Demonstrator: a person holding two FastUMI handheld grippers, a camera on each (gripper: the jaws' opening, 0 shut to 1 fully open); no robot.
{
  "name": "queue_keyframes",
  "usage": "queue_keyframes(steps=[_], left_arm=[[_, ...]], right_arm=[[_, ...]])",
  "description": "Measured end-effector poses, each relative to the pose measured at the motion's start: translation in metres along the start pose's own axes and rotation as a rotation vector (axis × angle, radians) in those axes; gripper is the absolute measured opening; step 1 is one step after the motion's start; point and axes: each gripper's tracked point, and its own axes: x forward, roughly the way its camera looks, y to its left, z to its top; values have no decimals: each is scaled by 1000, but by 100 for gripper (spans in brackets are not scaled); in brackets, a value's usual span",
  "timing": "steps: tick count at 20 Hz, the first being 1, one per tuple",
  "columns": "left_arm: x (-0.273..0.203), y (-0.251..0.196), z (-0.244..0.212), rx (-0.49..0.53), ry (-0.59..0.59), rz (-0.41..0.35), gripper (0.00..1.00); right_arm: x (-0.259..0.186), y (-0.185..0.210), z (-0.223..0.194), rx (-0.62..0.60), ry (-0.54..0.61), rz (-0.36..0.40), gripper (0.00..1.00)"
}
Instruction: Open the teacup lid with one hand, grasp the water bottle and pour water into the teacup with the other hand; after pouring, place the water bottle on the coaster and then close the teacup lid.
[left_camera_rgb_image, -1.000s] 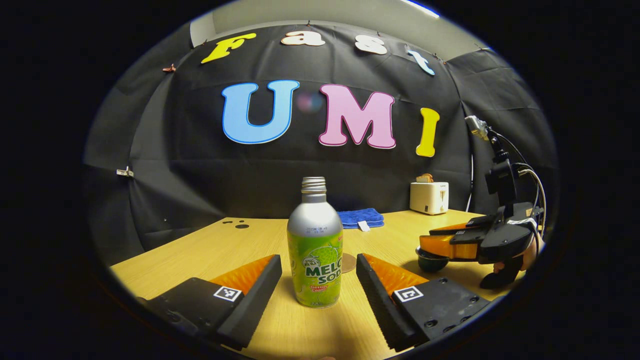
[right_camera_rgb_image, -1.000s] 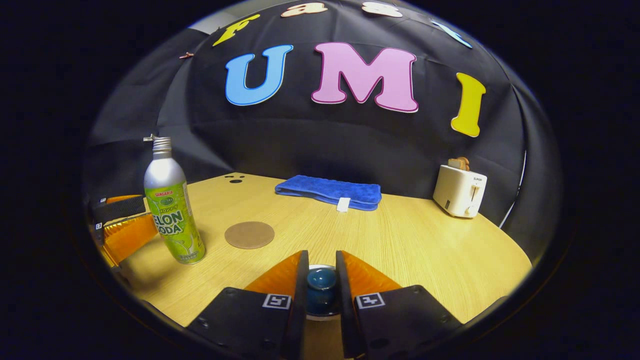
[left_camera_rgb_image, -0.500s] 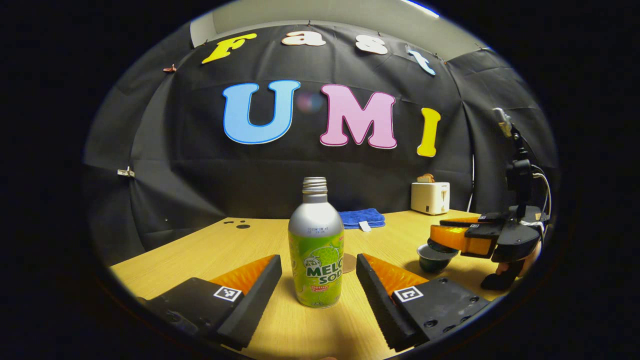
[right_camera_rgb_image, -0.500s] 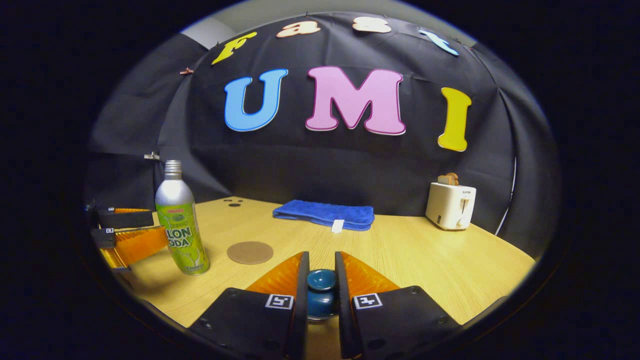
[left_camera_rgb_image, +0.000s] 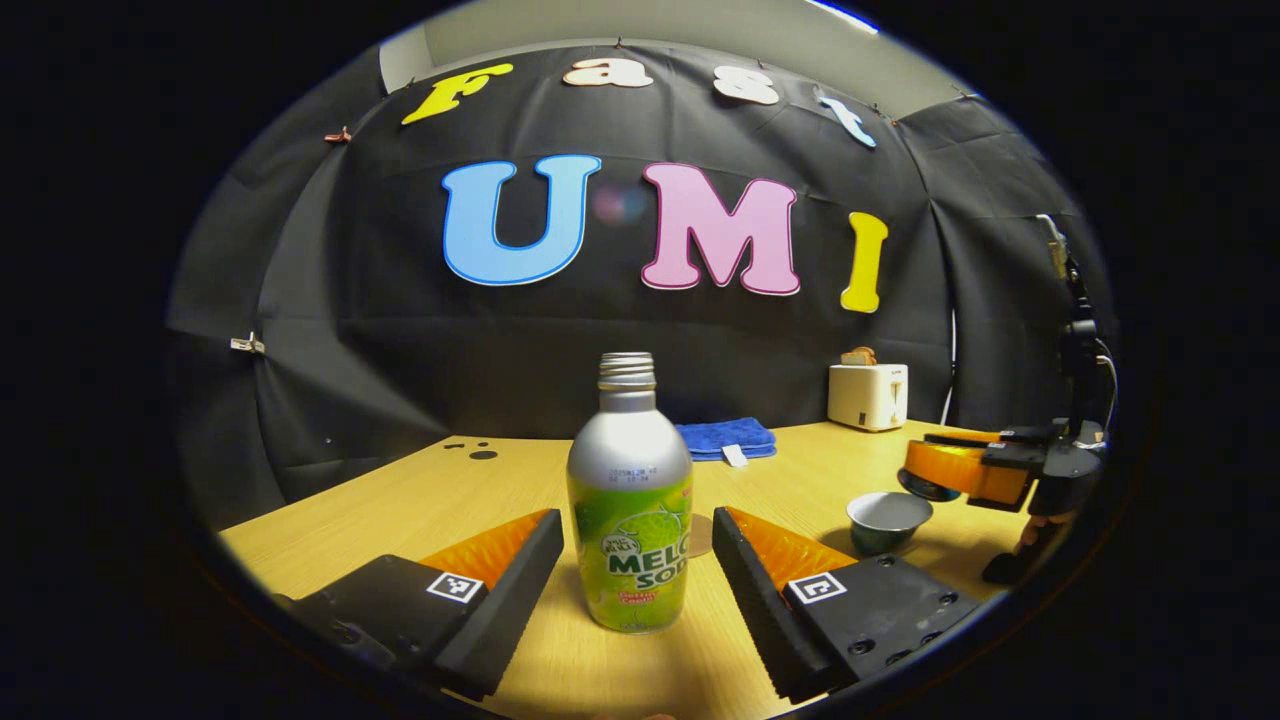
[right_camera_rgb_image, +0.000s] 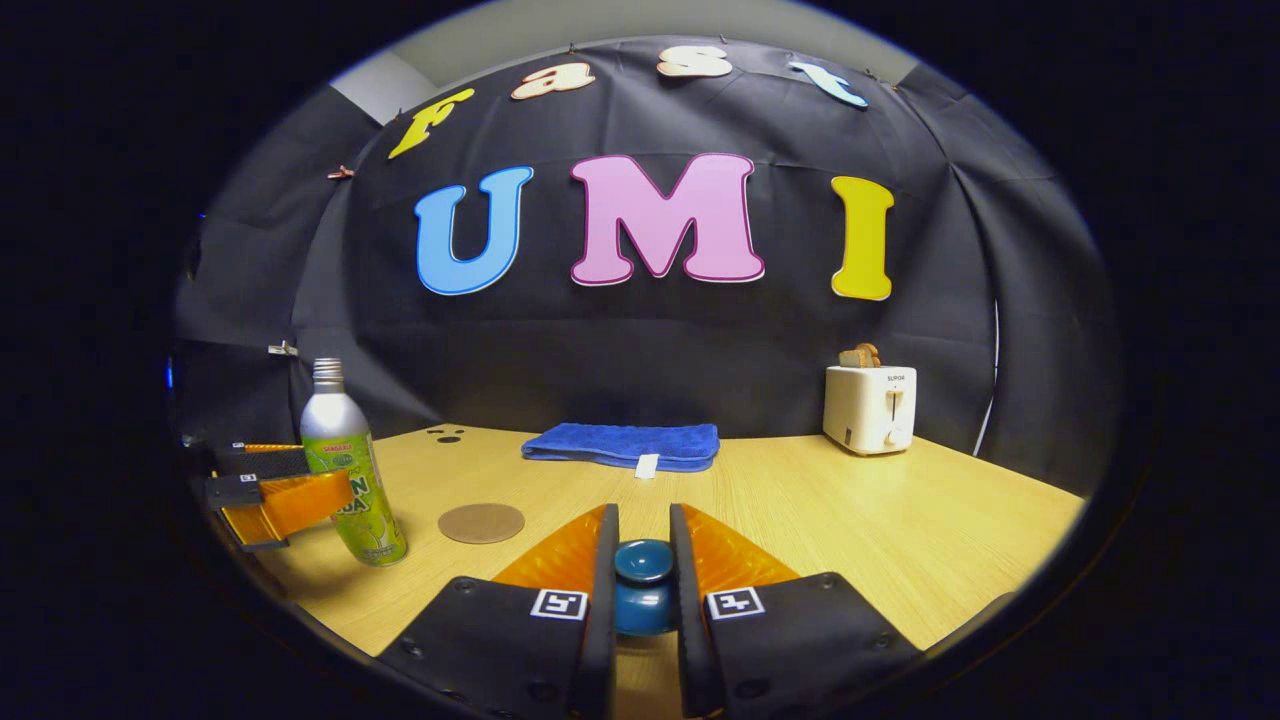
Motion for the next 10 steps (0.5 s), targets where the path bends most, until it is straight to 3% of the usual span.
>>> queue_keyframes(steps=[8,10], left_arm=[[37,5,0,1,0,29,94],[40,8,0,0,2,43,87]], right_arm=[[-8,-37,1,-1,-2,-52,28],[-10,-45,1,-1,-2,-60,28]])
